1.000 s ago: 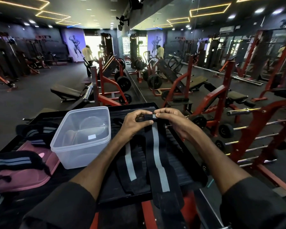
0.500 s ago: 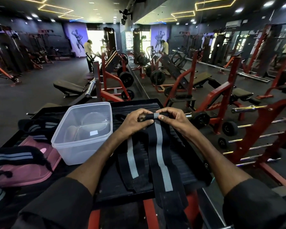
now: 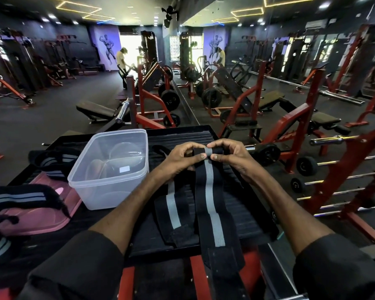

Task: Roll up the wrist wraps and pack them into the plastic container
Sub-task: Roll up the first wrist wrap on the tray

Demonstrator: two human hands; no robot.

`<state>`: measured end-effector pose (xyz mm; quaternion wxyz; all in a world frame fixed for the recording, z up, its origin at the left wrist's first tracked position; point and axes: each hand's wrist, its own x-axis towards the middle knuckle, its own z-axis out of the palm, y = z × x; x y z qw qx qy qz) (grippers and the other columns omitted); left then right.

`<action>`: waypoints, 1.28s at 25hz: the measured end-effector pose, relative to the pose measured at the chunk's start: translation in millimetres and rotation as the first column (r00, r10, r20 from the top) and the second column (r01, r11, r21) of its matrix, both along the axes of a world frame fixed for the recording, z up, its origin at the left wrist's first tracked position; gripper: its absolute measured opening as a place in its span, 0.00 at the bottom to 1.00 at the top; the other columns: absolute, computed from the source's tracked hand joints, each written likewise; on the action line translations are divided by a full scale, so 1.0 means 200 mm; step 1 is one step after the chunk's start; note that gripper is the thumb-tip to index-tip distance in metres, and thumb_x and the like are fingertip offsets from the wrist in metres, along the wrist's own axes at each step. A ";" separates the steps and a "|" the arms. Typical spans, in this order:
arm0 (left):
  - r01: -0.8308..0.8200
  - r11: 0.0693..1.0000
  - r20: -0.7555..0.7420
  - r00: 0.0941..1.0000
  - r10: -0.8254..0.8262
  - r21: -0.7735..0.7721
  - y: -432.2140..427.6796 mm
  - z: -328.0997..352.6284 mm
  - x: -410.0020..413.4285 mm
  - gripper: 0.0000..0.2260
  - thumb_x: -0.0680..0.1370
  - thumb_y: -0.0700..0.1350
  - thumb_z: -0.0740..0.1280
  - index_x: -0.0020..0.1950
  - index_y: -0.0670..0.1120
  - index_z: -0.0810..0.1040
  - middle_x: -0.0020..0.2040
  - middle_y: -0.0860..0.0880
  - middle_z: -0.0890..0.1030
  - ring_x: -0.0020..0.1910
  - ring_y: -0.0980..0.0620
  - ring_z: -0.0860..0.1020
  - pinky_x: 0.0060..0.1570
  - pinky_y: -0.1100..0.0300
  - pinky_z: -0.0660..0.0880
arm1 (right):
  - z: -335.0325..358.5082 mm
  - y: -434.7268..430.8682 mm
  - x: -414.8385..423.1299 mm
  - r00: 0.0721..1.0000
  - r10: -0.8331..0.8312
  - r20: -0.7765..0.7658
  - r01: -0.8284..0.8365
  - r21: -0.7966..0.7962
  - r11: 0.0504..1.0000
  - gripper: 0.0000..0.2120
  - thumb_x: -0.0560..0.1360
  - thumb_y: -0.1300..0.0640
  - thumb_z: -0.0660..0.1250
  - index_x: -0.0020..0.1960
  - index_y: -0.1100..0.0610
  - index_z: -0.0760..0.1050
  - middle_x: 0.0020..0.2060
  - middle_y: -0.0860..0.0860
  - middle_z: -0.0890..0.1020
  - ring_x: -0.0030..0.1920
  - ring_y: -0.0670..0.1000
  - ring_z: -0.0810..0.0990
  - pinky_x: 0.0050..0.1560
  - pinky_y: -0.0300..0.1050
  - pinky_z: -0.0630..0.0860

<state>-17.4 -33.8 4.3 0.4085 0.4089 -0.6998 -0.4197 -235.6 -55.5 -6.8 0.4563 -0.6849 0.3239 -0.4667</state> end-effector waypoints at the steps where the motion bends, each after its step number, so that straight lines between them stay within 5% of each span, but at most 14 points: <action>1: -0.012 1.000 0.016 1.000 0.013 -0.028 0.00 0.00 0.00 0.14 0.78 0.45 0.73 0.63 0.47 0.80 0.58 0.51 0.82 0.54 0.58 0.81 0.42 0.60 0.81 | 0.02 0.01 0.00 1.000 0.016 -0.007 -0.015 0.055 0.998 0.16 0.73 0.73 0.71 0.57 0.59 0.82 0.50 0.51 0.86 0.49 0.49 0.84 0.49 0.40 0.81; 4: -0.061 0.991 0.077 0.995 0.071 -0.119 0.00 -0.02 0.01 0.15 0.75 0.44 0.76 0.60 0.51 0.80 0.59 0.55 0.81 0.59 0.57 0.80 0.53 0.58 0.82 | 0.08 0.02 0.00 0.996 0.033 0.083 -0.055 0.282 0.958 0.15 0.74 0.68 0.70 0.58 0.56 0.82 0.53 0.52 0.87 0.47 0.47 0.84 0.41 0.38 0.78; 6: -0.088 0.978 0.108 0.988 0.109 -0.190 0.00 -0.04 0.01 0.16 0.73 0.44 0.77 0.59 0.52 0.81 0.58 0.58 0.81 0.61 0.62 0.78 0.62 0.64 0.75 | 0.09 0.02 0.03 0.992 -0.015 0.126 -0.032 0.365 0.930 0.13 0.75 0.62 0.71 0.59 0.53 0.82 0.57 0.54 0.86 0.52 0.49 0.83 0.47 0.44 0.77; 8: -0.111 0.963 0.104 0.985 0.140 -0.245 0.01 -0.05 0.01 0.17 0.71 0.42 0.78 0.58 0.50 0.81 0.56 0.59 0.82 0.60 0.65 0.78 0.64 0.68 0.71 | 0.07 0.02 0.04 0.999 -0.037 0.006 0.032 0.356 0.934 0.12 0.76 0.54 0.73 0.59 0.52 0.82 0.55 0.53 0.86 0.54 0.52 0.81 0.52 0.51 0.74; 11: -0.151 0.946 0.099 0.977 0.186 -0.288 0.03 -0.08 0.01 0.17 0.70 0.38 0.78 0.58 0.45 0.82 0.54 0.58 0.82 0.57 0.66 0.78 0.64 0.68 0.72 | 0.01 0.06 0.03 0.986 0.057 -0.155 0.003 0.361 0.933 0.16 0.79 0.46 0.69 0.59 0.56 0.80 0.51 0.52 0.85 0.52 0.52 0.81 0.48 0.47 0.76; 15: -0.117 0.973 0.065 0.989 0.132 -0.201 0.06 -0.09 0.00 0.16 0.74 0.37 0.75 0.60 0.44 0.80 0.57 0.54 0.81 0.57 0.65 0.78 0.62 0.64 0.74 | -0.04 0.09 0.01 0.994 0.020 -0.104 0.003 0.219 0.976 0.14 0.79 0.50 0.71 0.60 0.57 0.80 0.57 0.60 0.84 0.54 0.55 0.81 0.52 0.53 0.74; 20: -0.113 0.991 0.028 0.993 0.111 0.073 0.12 -0.06 -0.02 0.16 0.78 0.43 0.72 0.66 0.46 0.77 0.67 0.48 0.76 0.63 0.49 0.78 0.53 0.51 0.83 | -0.05 0.13 0.00 0.999 -0.012 -0.036 0.019 0.175 0.984 0.14 0.78 0.60 0.72 0.62 0.60 0.79 0.57 0.60 0.83 0.54 0.54 0.82 0.60 0.59 0.76; 23: -0.116 0.991 0.033 0.993 0.114 0.066 0.14 -0.06 -0.02 0.16 0.77 0.41 0.73 0.64 0.44 0.77 0.61 0.48 0.79 0.59 0.49 0.81 0.53 0.49 0.83 | -0.06 0.15 -0.01 0.999 -0.014 -0.039 0.021 0.176 0.984 0.14 0.75 0.61 0.73 0.61 0.56 0.80 0.56 0.58 0.84 0.54 0.57 0.82 0.58 0.60 0.76; 27: -0.171 0.985 0.000 0.985 0.171 -0.004 0.19 -0.06 -0.04 0.17 0.73 0.36 0.76 0.60 0.43 0.80 0.53 0.50 0.83 0.49 0.56 0.83 0.48 0.54 0.83 | 0.01 0.18 -0.02 0.995 0.078 0.070 -0.097 0.332 0.938 0.15 0.76 0.68 0.68 0.60 0.55 0.81 0.46 0.51 0.85 0.40 0.46 0.83 0.40 0.40 0.77; 30: -0.207 0.975 -0.036 0.978 0.205 -0.082 0.20 -0.06 -0.05 0.17 0.71 0.35 0.77 0.58 0.43 0.81 0.53 0.49 0.84 0.51 0.57 0.83 0.49 0.58 0.83 | 0.05 0.17 0.00 0.960 -0.003 0.281 -0.144 0.499 0.855 0.14 0.78 0.64 0.67 0.61 0.53 0.79 0.52 0.51 0.86 0.45 0.49 0.84 0.47 0.47 0.79; 32: -0.220 0.963 -0.026 0.975 0.219 -0.157 0.19 -0.06 -0.05 0.17 0.70 0.36 0.79 0.57 0.44 0.82 0.55 0.50 0.84 0.53 0.56 0.83 0.53 0.62 0.80 | 0.03 0.18 0.03 0.977 -0.070 0.203 -0.042 0.502 0.864 0.08 0.78 0.56 0.68 0.56 0.48 0.80 0.50 0.49 0.85 0.48 0.50 0.82 0.49 0.48 0.77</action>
